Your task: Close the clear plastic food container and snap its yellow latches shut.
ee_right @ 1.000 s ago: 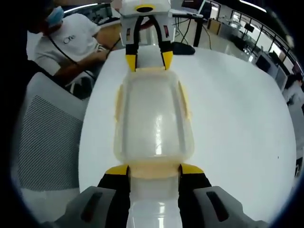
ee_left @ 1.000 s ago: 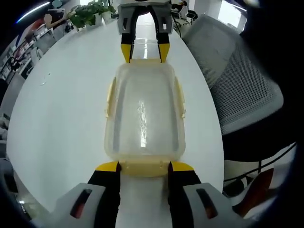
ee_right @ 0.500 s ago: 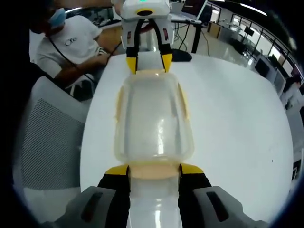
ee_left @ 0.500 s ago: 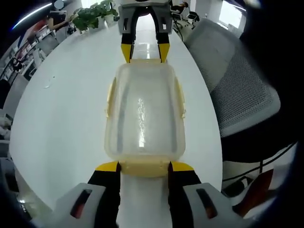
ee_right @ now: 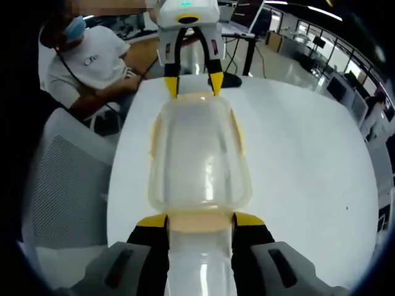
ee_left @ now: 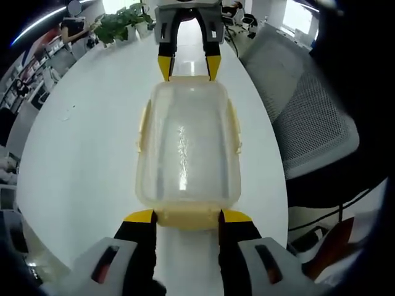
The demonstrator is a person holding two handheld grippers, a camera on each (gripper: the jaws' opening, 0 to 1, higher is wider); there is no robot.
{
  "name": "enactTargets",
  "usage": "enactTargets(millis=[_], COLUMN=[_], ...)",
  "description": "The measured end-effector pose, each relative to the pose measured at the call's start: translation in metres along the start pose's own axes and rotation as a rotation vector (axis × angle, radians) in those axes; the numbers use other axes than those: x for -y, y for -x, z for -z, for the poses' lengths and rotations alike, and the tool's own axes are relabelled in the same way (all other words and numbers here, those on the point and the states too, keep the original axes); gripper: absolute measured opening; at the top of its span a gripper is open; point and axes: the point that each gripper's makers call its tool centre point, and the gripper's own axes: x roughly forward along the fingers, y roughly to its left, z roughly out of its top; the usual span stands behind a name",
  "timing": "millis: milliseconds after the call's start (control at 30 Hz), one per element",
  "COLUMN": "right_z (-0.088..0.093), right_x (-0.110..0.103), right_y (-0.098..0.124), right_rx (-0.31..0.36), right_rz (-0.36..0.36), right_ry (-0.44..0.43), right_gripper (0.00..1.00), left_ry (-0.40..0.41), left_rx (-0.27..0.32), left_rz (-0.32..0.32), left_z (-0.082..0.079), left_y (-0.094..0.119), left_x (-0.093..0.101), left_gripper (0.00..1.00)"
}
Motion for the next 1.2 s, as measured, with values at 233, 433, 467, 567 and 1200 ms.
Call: enactTargets(millis=[233, 433, 467, 567, 1200], right_z=[0.001, 0.002, 0.002, 0.003, 0.029], right_x=[-0.002, -0.002, -0.002, -0.001, 0.002], right_y=[0.0, -0.002, -0.002, 0.0, 0.015], right_rx=[-0.011, -0.013, -0.014, -0.016, -0.041], right_rz=[-0.006, -0.009, -0.009, -0.007, -0.009], right_ry=[0.005, 0.004, 0.004, 0.006, 0.013], right_gripper=[0.38, 0.38, 0.38, 0.38, 0.38], left_ry=[0.0, 0.002, 0.002, 0.012, 0.019], left_rx=[-0.008, -0.012, -0.012, -0.005, 0.011], left_rz=[0.001, 0.007, 0.007, 0.009, 0.012], left_z=[0.0, 0.0, 0.0, -0.002, -0.028], left_y=[-0.002, -0.003, -0.003, -0.002, -0.015], left_x=[0.003, 0.004, 0.004, 0.003, 0.004], left_gripper=[0.38, 0.38, 0.38, 0.38, 0.38])
